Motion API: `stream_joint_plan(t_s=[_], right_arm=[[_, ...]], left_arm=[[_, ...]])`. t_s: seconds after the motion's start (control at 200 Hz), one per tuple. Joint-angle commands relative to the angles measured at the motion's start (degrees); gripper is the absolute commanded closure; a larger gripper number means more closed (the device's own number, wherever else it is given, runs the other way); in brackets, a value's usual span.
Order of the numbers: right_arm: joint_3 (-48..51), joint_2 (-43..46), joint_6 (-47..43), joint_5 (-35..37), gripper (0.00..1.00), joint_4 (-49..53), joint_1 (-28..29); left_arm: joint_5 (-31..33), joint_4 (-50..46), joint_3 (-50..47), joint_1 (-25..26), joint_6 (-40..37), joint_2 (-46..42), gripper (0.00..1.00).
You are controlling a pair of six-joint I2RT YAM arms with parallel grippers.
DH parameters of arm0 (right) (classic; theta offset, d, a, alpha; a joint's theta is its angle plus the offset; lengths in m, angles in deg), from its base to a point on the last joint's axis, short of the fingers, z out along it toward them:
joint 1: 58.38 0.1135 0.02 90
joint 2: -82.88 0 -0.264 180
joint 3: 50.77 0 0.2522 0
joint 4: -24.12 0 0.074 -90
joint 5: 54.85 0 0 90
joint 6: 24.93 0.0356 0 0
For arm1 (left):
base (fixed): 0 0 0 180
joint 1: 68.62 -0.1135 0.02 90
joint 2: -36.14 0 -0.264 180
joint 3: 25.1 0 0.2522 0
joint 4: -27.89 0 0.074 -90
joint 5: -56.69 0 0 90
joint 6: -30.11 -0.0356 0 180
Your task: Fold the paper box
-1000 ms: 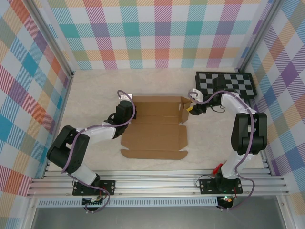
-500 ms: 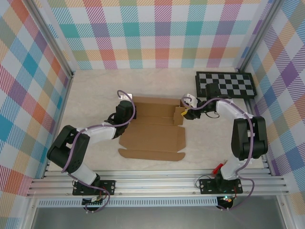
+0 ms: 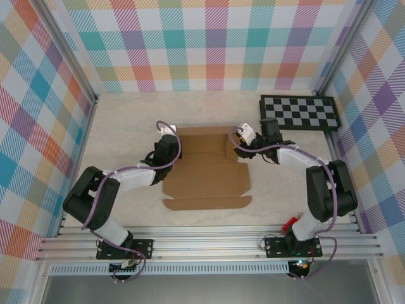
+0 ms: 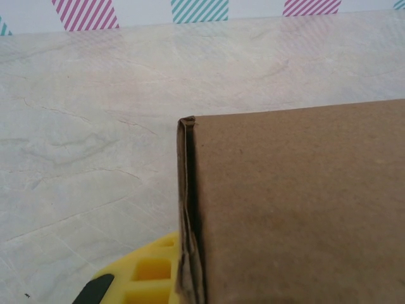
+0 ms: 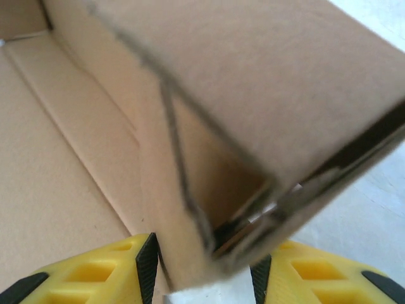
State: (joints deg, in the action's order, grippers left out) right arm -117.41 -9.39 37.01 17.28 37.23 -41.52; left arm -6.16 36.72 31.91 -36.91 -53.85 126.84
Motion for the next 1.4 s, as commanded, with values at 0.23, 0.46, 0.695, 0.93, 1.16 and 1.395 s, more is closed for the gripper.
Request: stream_joint_plan(t_s=[0.23, 0.46, 0.695, 0.93, 1.16, 1.395], right_arm=[[-3.07, -3.33, 13.7, 6.53, 0.5, -7.13, 1.5], [-4.66, -4.97, 20.09, 11.31, 0.59, -8.17, 2.57], [-10.11, -8.11, 31.08, 38.63, 1.0, 3.83, 8.26], [-9.45, -9.3, 47.03, 51.91, 1.0, 9.5, 12.82], [-8.52, -8.83, 43.07, 46.53, 0.88, 8.28, 13.21], [-2.11, -5.34, 42.98, 30.34, 0.65, 4.67, 7.75]], left_arm=[[-3.4, 2.19, -3.37, 3.45, 2.39, -3.21, 1.0], [-5.98, -0.03, -4.31, 4.19, 5.76, -5.44, 1.0], [3.54, -10.84, -0.03, 8.44, 10.04, -7.09, 1.0], [10.1, -13.01, 2.89, 9.94, 16.92, -4.14, 1.0], [10.9, -14.42, 6.53, 10.03, 16.0, -1.48, 1.0], [12.26, -15.0, 7.4, 9.35, 14.32, 0.82, 1.0]])
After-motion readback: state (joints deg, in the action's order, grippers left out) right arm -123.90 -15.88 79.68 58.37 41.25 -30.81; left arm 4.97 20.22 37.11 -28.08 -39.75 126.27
